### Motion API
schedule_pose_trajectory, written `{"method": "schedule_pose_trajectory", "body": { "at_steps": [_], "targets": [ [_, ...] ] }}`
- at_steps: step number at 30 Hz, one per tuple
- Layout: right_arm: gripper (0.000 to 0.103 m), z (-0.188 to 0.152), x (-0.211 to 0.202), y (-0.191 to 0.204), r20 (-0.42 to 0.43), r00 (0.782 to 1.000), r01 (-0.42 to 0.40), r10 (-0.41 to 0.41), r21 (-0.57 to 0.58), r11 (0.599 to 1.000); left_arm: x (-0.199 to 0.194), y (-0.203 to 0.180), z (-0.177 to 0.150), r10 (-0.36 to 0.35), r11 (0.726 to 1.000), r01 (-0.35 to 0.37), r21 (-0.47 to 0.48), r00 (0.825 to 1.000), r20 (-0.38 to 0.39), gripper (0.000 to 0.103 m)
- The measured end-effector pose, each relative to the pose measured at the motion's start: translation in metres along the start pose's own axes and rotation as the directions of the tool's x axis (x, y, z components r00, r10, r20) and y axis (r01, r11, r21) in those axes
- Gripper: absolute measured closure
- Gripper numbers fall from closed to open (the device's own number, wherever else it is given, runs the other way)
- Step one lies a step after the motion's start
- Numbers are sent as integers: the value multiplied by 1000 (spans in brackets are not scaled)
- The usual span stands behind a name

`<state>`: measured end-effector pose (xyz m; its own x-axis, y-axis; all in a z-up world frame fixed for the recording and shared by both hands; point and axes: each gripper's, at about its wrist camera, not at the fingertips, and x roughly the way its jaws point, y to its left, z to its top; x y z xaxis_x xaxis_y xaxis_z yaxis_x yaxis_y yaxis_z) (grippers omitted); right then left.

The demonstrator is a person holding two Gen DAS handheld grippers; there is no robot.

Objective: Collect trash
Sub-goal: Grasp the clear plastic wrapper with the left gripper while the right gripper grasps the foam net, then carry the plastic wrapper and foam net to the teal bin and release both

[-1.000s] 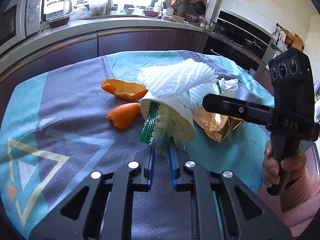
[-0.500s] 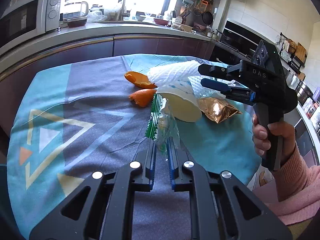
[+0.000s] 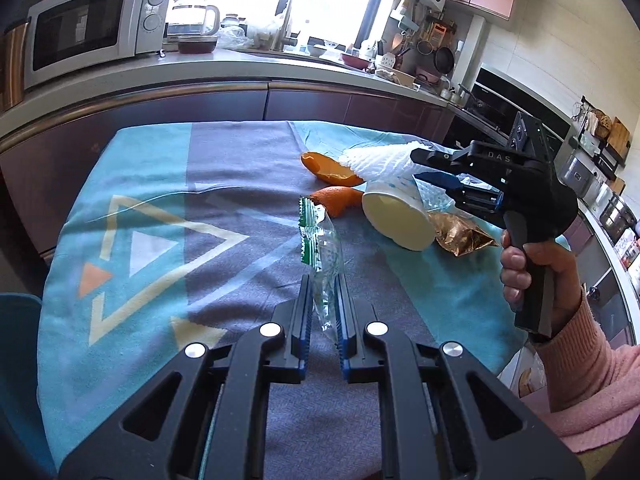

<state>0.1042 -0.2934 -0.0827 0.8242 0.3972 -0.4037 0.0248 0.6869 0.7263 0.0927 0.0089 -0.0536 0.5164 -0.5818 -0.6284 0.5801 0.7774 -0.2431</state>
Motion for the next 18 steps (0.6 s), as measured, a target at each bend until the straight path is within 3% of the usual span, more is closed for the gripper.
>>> {"method": "schedule_pose_trajectory", "body": {
  "at_steps": [2, 5, 18],
  "targets": [
    [87, -1, 0, 2, 1, 1000, -9, 9, -10, 1000, -3, 4, -1, 8, 1000, -8, -11, 1000, 4, 92],
    [89, -1, -3, 10, 8, 1000, -22, 23, -44, 999, -9, 9, -3, 16, 999, -16, -30, 1000, 13, 92],
    [90, -19, -19, 69, -43, 989, -146, 140, -229, 962, -43, 25, -9, 54, 996, -49, -78, 996, 71, 92]
  ]
}}
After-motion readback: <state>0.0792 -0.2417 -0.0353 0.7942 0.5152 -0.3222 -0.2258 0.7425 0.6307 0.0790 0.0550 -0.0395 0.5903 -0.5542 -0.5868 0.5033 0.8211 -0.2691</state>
